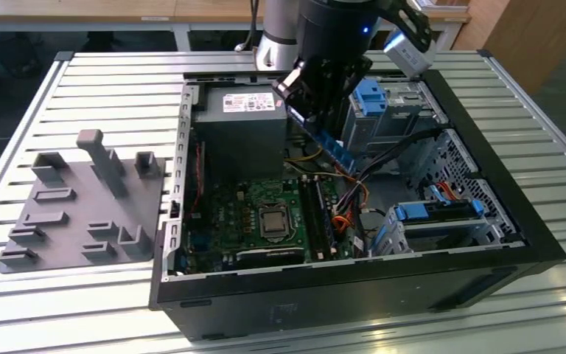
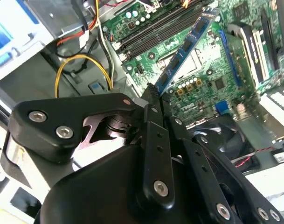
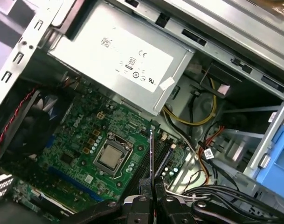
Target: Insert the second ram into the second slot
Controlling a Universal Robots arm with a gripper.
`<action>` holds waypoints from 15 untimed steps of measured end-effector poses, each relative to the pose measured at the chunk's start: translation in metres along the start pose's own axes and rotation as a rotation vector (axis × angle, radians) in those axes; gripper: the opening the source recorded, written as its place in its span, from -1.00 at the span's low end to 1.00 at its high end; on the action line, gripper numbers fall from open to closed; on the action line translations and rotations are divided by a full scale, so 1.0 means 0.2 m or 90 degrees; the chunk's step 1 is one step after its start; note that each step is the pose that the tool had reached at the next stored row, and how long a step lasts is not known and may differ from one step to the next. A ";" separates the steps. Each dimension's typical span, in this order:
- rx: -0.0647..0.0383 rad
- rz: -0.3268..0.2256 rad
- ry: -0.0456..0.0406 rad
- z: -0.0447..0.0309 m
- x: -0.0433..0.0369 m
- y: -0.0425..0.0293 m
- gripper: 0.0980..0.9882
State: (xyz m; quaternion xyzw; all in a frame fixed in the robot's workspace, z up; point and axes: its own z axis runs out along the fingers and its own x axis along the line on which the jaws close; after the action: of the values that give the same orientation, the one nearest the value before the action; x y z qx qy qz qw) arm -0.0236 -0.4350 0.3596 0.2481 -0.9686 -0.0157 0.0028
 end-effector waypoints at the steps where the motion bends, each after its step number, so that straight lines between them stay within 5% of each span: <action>1: 0.000 0.011 -0.0003 0.002 0.000 0.000 -0.91; 15: 0.002 0.174 -0.0047 0.027 0.000 -0.001 -0.91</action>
State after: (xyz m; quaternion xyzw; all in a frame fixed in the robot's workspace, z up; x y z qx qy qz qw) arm -0.0235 -0.4350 0.3542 0.1139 -0.9934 -0.0146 0.0010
